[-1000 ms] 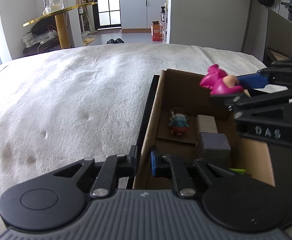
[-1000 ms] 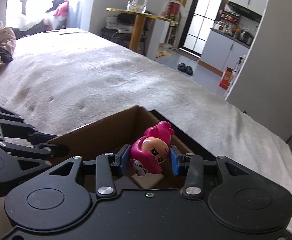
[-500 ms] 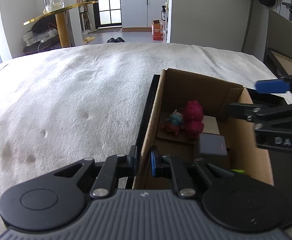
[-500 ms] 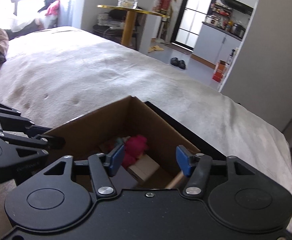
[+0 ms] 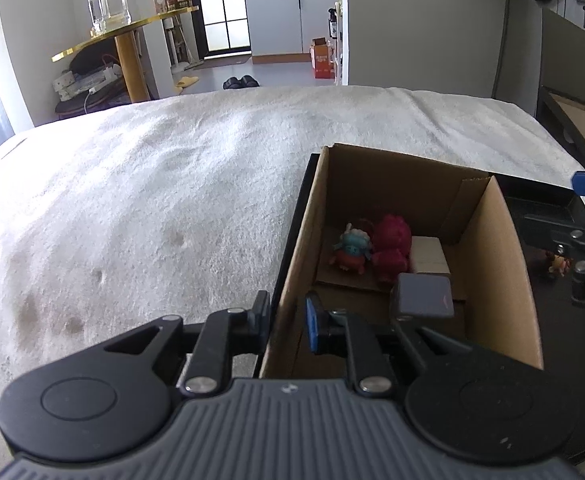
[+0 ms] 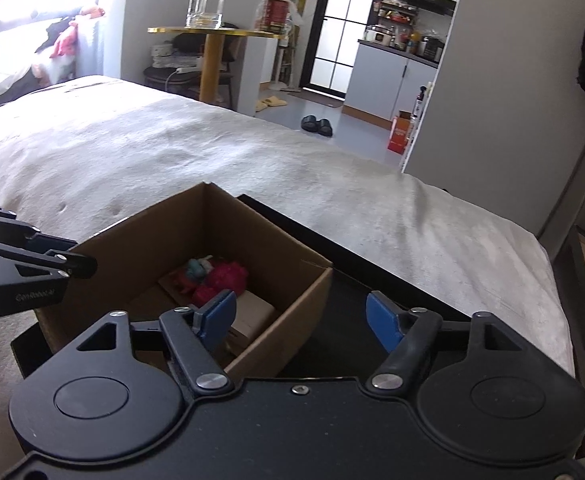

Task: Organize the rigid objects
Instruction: 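Carry the pink figure with the right tool into the box and release, then move the right tool back and grasp the brown-haired doll figure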

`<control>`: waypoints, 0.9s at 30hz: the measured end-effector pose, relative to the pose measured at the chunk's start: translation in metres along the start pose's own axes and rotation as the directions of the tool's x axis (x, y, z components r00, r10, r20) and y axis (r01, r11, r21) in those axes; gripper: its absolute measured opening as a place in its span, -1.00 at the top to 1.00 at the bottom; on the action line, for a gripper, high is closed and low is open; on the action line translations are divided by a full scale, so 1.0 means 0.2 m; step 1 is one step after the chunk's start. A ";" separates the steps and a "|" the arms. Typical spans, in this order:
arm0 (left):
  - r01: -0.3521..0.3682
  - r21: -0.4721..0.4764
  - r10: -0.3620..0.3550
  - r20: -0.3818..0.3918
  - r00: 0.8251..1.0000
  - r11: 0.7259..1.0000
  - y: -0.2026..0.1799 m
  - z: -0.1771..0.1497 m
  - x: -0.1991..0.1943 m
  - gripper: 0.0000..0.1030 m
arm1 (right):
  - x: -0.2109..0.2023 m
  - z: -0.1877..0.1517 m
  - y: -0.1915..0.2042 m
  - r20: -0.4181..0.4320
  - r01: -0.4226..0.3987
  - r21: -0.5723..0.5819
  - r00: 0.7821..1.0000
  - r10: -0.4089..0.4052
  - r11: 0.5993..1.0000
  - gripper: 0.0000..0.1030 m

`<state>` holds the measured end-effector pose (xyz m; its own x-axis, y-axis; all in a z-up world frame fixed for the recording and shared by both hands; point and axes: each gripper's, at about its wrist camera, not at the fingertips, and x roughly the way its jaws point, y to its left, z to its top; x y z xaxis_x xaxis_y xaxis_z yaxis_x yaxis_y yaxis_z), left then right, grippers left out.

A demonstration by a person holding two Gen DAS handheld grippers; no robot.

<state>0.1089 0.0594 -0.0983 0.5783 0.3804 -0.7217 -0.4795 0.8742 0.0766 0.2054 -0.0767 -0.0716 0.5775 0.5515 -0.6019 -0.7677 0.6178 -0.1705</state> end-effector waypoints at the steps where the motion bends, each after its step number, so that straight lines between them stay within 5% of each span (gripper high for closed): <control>1: -0.003 -0.001 0.003 -0.005 1.000 1.000 0.00 0.00 0.00 0.48 | 0.00 -0.01 -0.01 0.003 0.006 0.008 1.000 -0.006 1.000 -0.47; 3: -0.016 -0.005 0.016 -0.007 1.000 1.000 -0.01 0.01 0.00 0.21 | -0.01 -0.03 -0.04 0.002 0.012 0.027 1.000 -0.012 1.000 -0.49; 12: -0.079 0.023 0.078 0.015 0.997 0.997 -0.06 0.04 0.00 -0.42 | 0.03 -0.11 -0.14 -0.026 0.040 0.083 0.999 -0.038 0.996 -0.61; 27: -0.150 0.111 0.151 -0.002 0.988 0.982 -0.18 0.05 0.05 -0.67 | 0.17 -0.31 -0.35 -0.160 0.155 0.265 0.980 -0.115 0.952 -0.76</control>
<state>0.1383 0.0348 -0.1005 0.4979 0.5079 -0.7029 -0.4846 0.8352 0.2601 0.2615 -0.1349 -0.1289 0.6101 0.3800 -0.6953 -0.5673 0.8221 -0.0484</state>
